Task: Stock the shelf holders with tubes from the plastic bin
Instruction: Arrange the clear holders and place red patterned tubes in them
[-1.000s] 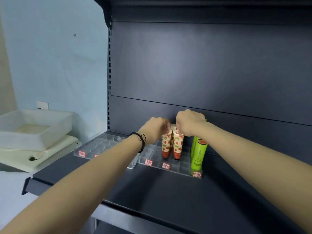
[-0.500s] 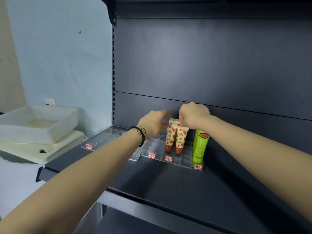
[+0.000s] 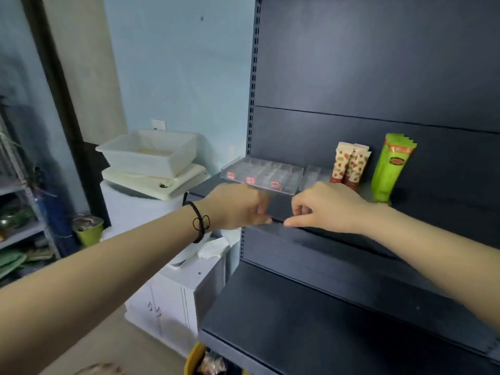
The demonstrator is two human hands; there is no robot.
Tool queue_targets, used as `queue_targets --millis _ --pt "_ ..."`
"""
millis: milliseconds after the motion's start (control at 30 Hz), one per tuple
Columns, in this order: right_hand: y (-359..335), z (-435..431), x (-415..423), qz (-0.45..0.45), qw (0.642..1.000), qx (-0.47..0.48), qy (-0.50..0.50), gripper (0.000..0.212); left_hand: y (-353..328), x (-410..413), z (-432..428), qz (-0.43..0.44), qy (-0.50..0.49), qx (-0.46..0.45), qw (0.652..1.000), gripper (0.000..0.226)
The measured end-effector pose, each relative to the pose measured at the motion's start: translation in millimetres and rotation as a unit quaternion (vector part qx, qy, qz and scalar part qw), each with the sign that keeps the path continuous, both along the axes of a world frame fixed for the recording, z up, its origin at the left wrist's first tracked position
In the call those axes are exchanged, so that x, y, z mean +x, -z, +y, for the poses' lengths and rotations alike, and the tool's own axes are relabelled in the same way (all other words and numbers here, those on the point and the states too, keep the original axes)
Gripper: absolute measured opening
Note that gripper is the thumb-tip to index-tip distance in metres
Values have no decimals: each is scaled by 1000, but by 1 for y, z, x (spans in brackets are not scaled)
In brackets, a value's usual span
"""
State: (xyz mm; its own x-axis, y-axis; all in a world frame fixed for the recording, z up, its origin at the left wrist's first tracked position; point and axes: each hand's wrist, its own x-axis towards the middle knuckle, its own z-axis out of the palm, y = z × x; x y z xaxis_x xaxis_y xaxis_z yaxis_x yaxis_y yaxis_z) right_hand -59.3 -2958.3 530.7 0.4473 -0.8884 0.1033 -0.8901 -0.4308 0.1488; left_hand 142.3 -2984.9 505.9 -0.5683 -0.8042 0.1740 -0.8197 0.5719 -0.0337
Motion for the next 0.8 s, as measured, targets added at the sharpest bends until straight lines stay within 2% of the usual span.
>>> queue_targets --millis 167,367,500,700,800 --pt "89 26 41 9 993 111 -36 43 88 44 49 -110 -1 71 991 43" --pt "241 53 61 63 960 263 -74 50 246 66 95 -205 -15 210 956 58" --pt "360 68 57 75 927 365 -40 57 359 67 126 -188 -23 310 932 60" --pt "533 107 32 39 877 477 35 54 520 47 177 -144 -86 466 869 62" --pt "606 127 18 0 843 532 76 43 587 34 197 -86 -135 527 835 57"
